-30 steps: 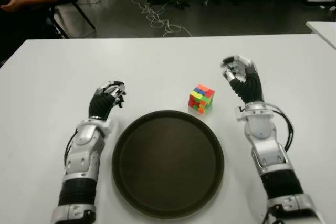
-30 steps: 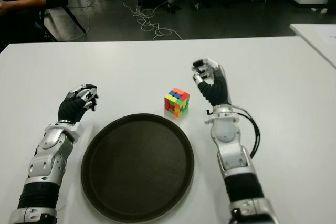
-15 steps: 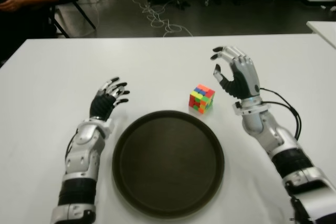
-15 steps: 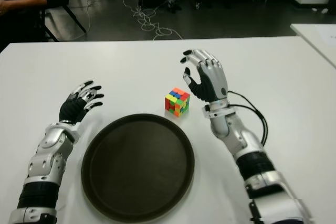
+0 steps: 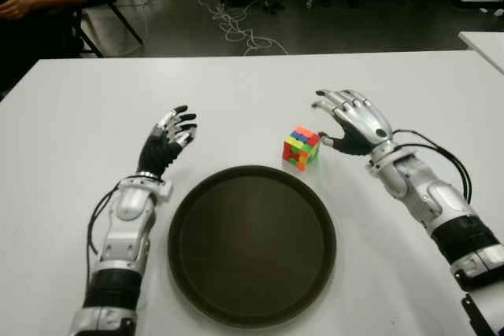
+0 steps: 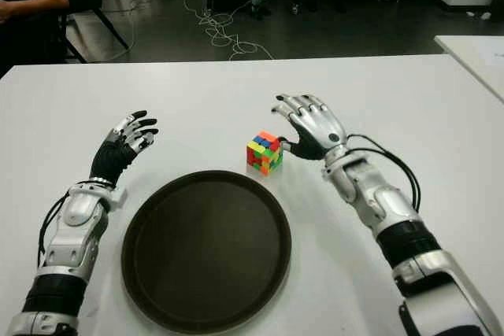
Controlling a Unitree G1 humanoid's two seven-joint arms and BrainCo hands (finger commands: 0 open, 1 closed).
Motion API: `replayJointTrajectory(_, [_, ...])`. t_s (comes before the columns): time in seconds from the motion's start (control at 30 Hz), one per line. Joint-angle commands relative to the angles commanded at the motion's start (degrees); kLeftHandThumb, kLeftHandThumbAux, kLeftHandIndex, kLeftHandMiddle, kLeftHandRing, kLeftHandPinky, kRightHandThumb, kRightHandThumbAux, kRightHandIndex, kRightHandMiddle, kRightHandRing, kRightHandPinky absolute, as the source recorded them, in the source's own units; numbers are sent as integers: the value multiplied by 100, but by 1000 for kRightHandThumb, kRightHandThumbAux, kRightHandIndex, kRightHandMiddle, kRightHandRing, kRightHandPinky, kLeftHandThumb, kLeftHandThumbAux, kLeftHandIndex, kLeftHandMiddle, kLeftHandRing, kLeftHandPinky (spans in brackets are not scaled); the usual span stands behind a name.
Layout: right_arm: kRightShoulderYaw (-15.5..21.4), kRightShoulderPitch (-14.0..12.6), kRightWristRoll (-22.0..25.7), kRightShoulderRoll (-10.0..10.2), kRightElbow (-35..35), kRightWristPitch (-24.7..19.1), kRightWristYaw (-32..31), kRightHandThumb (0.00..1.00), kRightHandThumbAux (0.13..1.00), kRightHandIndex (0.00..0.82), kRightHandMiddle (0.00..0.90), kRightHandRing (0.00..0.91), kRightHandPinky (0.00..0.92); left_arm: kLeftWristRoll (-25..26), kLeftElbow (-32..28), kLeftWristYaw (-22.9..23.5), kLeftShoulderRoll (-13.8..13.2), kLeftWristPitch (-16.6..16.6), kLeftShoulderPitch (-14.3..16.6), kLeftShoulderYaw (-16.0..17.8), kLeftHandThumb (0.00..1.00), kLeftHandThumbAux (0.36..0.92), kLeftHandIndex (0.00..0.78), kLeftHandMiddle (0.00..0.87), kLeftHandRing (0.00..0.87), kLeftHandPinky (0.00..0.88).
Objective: Pick up the Rubik's Cube and put it in the plate
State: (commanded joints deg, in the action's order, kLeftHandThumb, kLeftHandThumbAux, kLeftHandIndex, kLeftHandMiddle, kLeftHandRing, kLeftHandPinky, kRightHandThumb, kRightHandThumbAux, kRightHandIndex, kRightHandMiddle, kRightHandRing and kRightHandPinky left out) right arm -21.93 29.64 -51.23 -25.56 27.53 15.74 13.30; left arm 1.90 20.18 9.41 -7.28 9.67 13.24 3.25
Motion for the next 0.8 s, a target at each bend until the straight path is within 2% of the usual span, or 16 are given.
replayJointTrajectory(0.3, [-127,35,28,25,21,-143,-144,2,664,153,196,155,11,13,198,175,-48,404,62,-41,225,643,201,227,202,188])
replayJointTrajectory(0.8, [-209,57,137,65,95,-108,-313,0,679,86,148,125,31,49,208,193,8,470,68,-12,236,633,219,230,211,205])
